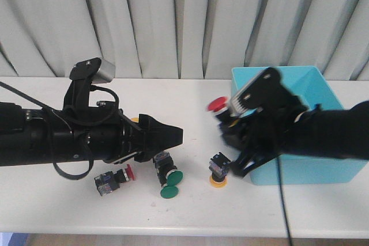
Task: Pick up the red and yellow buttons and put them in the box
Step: 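Move the red button with the right gripper over the box, then lower the red button into the box and open the right gripper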
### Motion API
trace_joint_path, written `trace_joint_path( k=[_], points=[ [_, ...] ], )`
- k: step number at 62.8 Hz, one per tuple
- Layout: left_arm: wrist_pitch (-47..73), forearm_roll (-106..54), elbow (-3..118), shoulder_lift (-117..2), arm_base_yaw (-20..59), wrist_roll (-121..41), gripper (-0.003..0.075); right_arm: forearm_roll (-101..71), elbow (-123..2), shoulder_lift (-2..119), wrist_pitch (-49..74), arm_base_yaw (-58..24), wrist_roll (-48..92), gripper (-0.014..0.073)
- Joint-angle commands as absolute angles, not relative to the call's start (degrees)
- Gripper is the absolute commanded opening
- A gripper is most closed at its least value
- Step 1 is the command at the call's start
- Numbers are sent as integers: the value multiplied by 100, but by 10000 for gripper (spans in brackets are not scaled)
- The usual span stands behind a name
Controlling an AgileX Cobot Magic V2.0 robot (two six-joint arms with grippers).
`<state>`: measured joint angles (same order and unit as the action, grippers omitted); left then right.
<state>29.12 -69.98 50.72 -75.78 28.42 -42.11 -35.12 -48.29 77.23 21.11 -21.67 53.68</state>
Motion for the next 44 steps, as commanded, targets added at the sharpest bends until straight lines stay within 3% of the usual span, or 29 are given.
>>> trace_joint_path(
  k=[1, 10, 25, 44],
  points=[
    [2970, -7153, 5226, -7395, 2851, -4217, 475, -3336, -5238, 7639, 2474, -1454, 4790, 245],
    [2978, -6876, 5226, -7395, 2851, -4217, 475, -2020, -5857, 7989, 3390, -710, 3479, 245],
    [2978, -6527, 5226, -7395, 2851, -4217, 475, 462, -6852, 9132, 4470, -314, 613, 245],
    [3001, -6314, 5226, -7395, 2851, -4217, 475, 312, -8018, 10679, 5163, 124, 649, 246]
  ],
)
